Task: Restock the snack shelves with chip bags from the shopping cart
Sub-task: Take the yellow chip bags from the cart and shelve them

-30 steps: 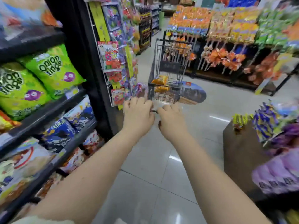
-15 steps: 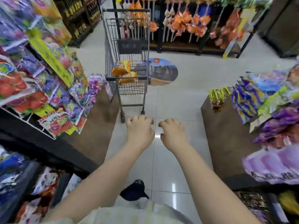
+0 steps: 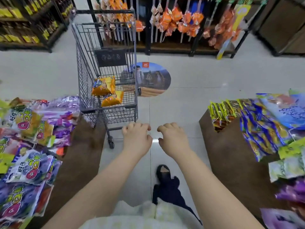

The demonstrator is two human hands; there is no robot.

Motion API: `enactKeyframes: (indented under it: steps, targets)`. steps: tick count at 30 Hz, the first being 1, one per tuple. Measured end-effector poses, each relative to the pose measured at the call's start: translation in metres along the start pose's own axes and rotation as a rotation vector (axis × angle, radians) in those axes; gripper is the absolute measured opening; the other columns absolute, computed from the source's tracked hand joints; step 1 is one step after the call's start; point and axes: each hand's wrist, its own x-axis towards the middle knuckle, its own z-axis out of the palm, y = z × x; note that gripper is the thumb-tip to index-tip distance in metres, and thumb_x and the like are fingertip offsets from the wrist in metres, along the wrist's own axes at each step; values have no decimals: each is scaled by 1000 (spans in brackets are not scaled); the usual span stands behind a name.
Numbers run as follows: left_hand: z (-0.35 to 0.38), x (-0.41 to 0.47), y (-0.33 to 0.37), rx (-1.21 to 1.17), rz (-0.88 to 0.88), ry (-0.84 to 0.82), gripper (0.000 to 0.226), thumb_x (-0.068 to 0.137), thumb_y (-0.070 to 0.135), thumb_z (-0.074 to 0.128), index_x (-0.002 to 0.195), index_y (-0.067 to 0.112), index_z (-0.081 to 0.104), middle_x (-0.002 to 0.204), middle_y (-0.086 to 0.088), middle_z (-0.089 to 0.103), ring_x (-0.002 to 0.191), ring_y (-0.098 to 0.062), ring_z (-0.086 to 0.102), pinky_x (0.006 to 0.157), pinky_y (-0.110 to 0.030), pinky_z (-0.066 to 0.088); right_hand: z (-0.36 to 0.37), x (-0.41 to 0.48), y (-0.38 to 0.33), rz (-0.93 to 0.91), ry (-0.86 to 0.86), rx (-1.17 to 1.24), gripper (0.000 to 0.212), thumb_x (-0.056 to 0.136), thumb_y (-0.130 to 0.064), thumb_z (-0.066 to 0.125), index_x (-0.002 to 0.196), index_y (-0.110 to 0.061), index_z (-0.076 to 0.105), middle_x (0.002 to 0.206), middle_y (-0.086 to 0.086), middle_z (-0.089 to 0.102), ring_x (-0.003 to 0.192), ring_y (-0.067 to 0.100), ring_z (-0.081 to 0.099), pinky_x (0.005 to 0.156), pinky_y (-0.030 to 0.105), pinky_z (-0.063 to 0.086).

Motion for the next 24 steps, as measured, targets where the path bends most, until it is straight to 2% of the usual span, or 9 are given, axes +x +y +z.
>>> enactKeyframes:
  steps: [3, 9, 15, 19, 24]
  targets:
    - [6, 60, -6, 4, -82, -12, 30, 90, 27, 50, 119, 31, 58, 121, 4, 56, 119, -23, 41, 97, -40, 27, -2, 71, 14, -87, -37, 6, 33, 91, -20, 52, 124, -18, 55, 127, 2, 55, 123, 27, 40, 97, 37, 35]
    - [-17, 174, -20, 12, -297, 72, 27, 88, 29, 54, 114, 28, 62, 116, 1, 60, 116, -25, 46, 95, -41, 32, -30, 208, 30, -277, -76, -2, 32, 90, -22, 54, 122, -20, 57, 125, 2, 57, 121, 26, 42, 95, 38, 38]
    - [-37, 238, -73, -6, -523, 121, 26, 88, 31, 57, 113, 29, 62, 114, 2, 59, 115, -27, 46, 96, -45, 35, -39, 319, 23, -358, -91, 114, 31, 88, -19, 58, 119, -19, 63, 120, 3, 62, 116, 27, 49, 98, 41, 42]
    - [-36, 273, -115, -23, -625, 75, 30, 87, 31, 56, 116, 29, 61, 117, 1, 59, 116, -28, 46, 96, -43, 35, -18, 379, -5, -475, -184, 80, 32, 90, -21, 59, 122, -21, 61, 122, 0, 61, 117, 24, 48, 97, 39, 44]
    - [-32, 333, -169, -38, -687, -37, 29, 88, 33, 53, 115, 26, 59, 116, -3, 59, 114, -30, 48, 93, -45, 37, -13, 463, -49, -519, -310, 42, 33, 89, -22, 59, 122, -22, 59, 120, 3, 58, 118, 25, 47, 94, 38, 44]
